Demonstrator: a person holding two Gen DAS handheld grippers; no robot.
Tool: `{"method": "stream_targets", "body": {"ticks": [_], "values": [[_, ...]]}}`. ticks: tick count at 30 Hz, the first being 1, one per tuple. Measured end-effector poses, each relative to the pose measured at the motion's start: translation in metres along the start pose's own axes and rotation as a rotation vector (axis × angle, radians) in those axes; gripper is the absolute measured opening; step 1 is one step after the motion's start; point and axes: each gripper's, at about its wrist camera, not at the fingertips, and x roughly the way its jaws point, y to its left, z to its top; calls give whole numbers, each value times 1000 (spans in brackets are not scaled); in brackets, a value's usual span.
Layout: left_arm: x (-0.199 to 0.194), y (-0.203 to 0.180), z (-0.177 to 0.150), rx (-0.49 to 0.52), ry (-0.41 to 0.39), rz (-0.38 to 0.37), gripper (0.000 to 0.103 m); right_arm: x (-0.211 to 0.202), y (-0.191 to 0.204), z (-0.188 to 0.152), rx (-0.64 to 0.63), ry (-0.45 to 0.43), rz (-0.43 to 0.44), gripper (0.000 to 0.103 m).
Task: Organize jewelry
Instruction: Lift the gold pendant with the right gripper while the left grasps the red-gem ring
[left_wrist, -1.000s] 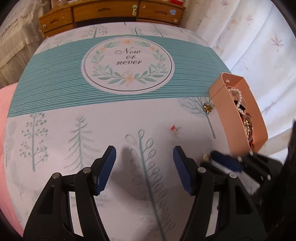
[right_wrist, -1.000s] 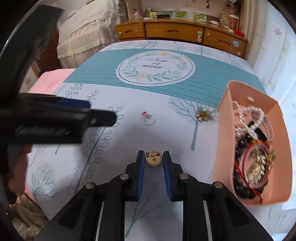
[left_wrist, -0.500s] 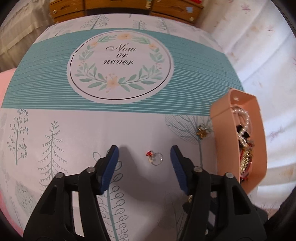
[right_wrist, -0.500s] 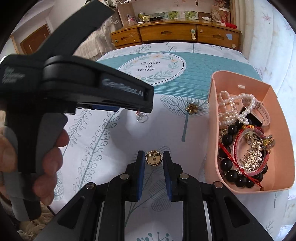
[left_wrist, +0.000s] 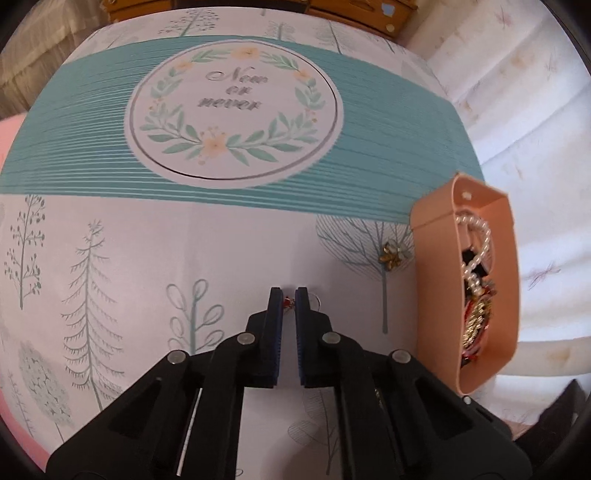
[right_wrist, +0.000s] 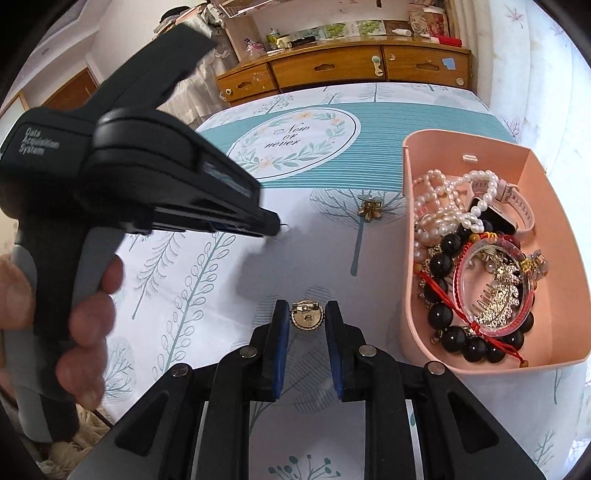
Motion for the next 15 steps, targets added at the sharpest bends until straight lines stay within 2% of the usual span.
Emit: {"method": "stream_targets", "body": {"ticks": [7, 12, 15], "values": [[-23, 21, 10, -65, -35, -45, 4, -3, 0, 1, 5, -4, 8, 19], [-36, 38, 10, -114, -31, -81, 4, -10, 1, 0, 2, -15, 13, 19], [-44, 41, 8, -103, -43, -81, 4, -18, 3, 0, 0, -27, 19, 19]]}}
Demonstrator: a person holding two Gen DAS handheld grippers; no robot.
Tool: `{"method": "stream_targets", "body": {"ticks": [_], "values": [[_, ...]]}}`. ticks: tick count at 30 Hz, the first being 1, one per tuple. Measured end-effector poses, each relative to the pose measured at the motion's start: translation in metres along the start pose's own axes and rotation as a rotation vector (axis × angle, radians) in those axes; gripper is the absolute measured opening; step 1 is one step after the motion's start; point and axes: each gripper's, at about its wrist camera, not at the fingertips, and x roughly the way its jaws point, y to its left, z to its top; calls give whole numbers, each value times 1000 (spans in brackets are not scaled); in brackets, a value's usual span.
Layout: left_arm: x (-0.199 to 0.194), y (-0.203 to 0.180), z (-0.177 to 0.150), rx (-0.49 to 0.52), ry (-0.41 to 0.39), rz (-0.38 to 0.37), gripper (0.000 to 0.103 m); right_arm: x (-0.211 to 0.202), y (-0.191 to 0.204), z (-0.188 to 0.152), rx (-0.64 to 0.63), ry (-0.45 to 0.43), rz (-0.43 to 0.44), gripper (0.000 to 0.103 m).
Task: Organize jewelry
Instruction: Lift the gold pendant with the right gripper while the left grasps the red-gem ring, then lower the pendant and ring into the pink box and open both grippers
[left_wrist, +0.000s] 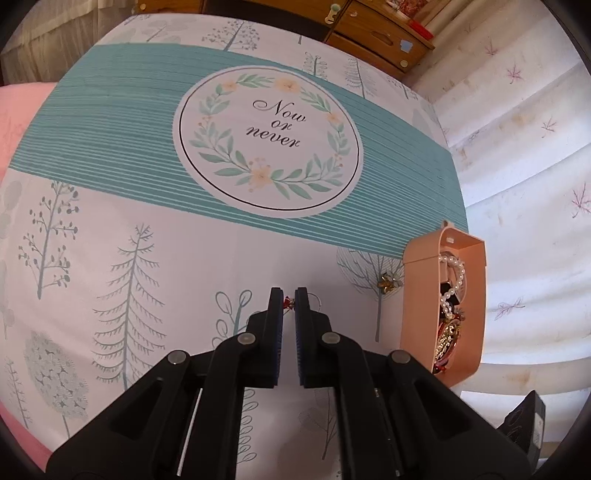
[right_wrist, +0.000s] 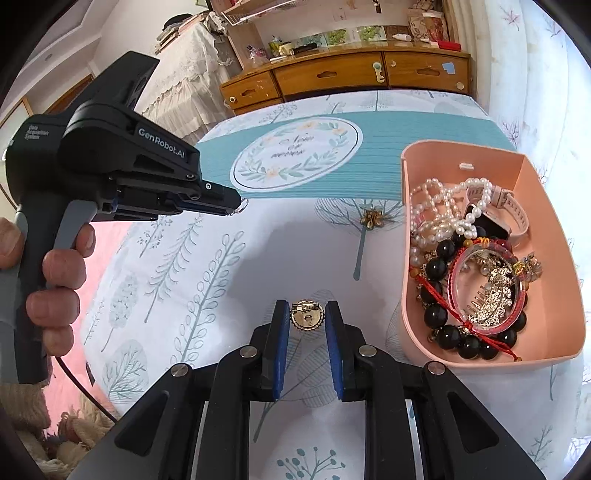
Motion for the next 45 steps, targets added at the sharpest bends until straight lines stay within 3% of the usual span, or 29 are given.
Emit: {"method": "stream_targets", "body": {"ticks": [8, 15, 22, 32, 42, 45], "values": [[-15, -37, -18, 154, -37, 5, 4, -41, -5, 4, 18, -77, -17, 19], [-13, -106, -26, 342, -27, -42, 4, -87, -62, 12, 137, -164, -141, 19], [8, -162, -34, 468, 8, -95, 4, -101, -114, 7, 242, -169, -201, 19], [52, -207, -52, 522, 112, -148, 4, -88, -125, -7, 267, -135, -214, 19], [57, -216, -61, 565, 111, -84, 6, -77, -121, -9, 267, -99, -231, 24], [55, -215, -64, 583, 110, -70, 21, -76, -120, -9, 278, -102, -227, 26]]}}
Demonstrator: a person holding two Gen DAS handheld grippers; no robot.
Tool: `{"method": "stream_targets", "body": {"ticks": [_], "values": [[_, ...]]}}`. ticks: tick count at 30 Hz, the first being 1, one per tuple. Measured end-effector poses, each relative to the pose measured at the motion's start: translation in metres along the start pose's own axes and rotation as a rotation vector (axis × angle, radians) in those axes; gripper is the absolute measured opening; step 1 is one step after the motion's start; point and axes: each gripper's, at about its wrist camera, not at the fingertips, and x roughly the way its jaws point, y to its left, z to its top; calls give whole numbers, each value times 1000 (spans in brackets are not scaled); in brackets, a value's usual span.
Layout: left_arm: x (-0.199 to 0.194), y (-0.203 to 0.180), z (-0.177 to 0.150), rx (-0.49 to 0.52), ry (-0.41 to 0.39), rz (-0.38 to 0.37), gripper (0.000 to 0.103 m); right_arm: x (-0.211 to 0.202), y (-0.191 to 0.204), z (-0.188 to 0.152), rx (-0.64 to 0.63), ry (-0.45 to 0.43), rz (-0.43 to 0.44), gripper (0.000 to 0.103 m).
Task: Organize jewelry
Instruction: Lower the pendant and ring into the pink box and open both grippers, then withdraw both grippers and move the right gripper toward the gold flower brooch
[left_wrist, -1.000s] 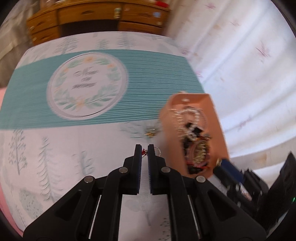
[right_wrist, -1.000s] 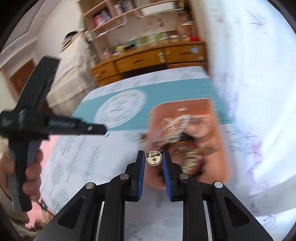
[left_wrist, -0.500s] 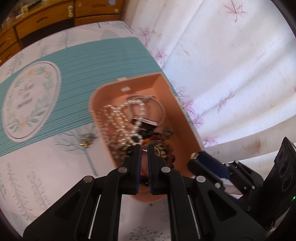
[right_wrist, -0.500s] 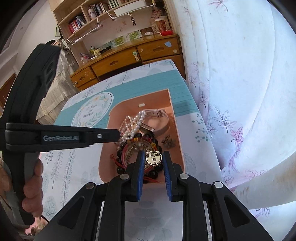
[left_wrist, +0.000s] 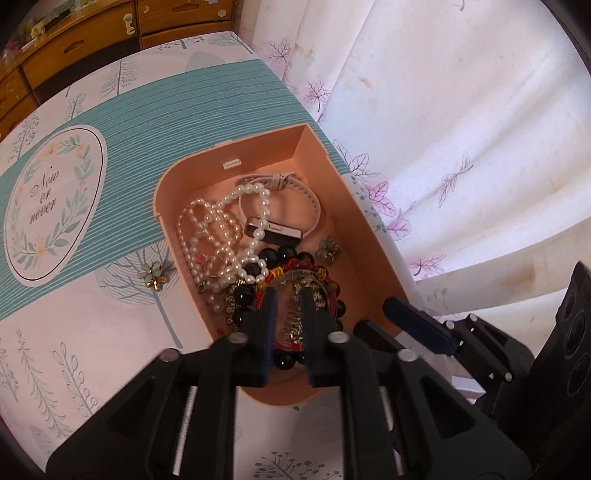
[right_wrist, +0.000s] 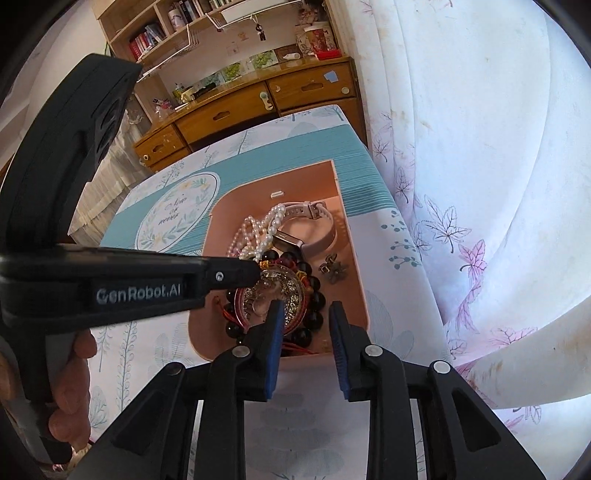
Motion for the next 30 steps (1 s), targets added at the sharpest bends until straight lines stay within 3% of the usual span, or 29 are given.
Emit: {"method": "stream_targets", "body": {"ticks": [2, 3, 8, 15, 18, 22, 30], "values": [[-6, 0, -4, 8, -22, 1, 64, 0, 1, 0, 0, -3, -1, 28], [-9, 0, -6, 5, -36, 3, 68, -1, 2, -1, -1, -4, -3, 28], [-29, 11, -18, -7, -78, 2, 68, -3, 5, -2, -6, -6, -4, 31], [-62, 62, -65, -48, -139, 109, 68, -9, 20, -3, -40, -12, 5, 31], [-74, 95, -93, -105, -154, 165, 68, -9, 31, -2, -56, -5, 17, 31], [-87, 135, -119, -217, -166, 180, 68, -9, 49, -1, -92, 0, 27, 31], [-107, 183, -138, -355, -229, 194, 68, -7, 104, 5, -173, 2, 69, 31]]}}
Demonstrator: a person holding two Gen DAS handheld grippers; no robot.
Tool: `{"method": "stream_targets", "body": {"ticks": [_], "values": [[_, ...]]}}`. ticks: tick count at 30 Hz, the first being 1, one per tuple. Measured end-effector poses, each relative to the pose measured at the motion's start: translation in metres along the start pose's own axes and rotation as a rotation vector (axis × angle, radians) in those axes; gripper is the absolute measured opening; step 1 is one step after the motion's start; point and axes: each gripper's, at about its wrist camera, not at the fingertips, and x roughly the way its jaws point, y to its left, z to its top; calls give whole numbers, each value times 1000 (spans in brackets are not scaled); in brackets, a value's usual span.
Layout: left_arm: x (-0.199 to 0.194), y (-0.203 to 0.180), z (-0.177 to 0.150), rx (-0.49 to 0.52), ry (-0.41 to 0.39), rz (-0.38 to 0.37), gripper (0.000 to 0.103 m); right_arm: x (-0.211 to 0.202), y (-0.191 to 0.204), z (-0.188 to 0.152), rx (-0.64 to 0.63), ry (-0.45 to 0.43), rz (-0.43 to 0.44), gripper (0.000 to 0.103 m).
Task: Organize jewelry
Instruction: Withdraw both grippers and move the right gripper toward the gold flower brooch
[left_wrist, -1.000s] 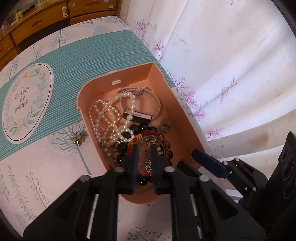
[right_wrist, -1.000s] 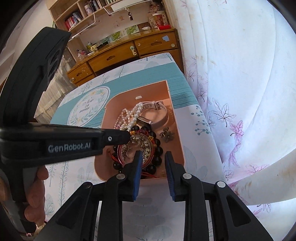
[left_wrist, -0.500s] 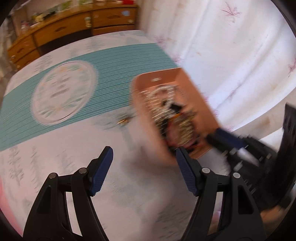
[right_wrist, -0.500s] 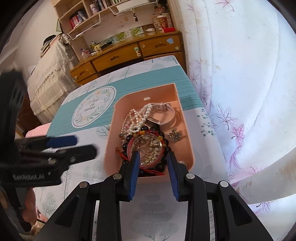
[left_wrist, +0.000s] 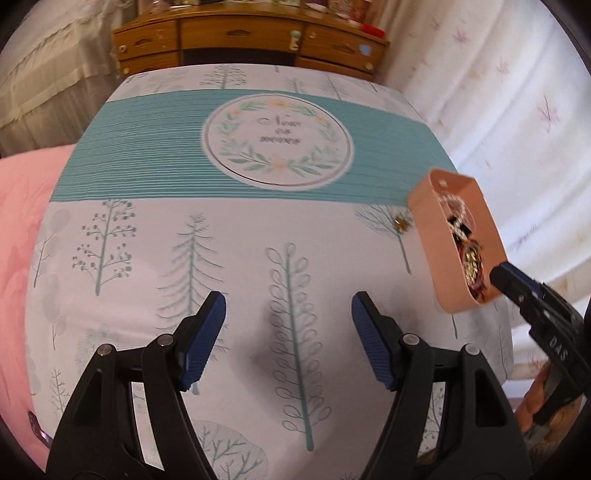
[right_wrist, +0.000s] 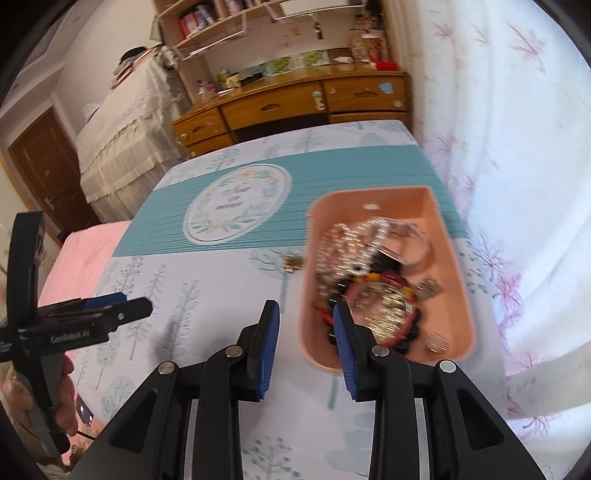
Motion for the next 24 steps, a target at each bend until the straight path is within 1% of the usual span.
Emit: {"method": "stream_targets", "body": {"ticks": [6, 9, 14, 17, 21, 24], "values": [[3, 10, 6, -26, -23, 21, 68, 14, 35, 13, -45, 15, 21, 31], [6, 12, 7, -34, -30, 25, 68, 29, 49, 18, -48, 31, 34, 32], [13, 20, 7, -55, -33, 30, 68, 56, 68, 25, -29, 42, 23, 33], [16, 26, 7, -74, -31, 25, 68, 75, 70, 26, 7, 38, -14, 34], [22, 31, 7, -87, -29, 22, 68, 102, 64, 26, 64, 40, -101, 34], [26, 34, 7, -95, -23, 19, 68, 114, 64, 25, 73, 36, -162, 34]]}}
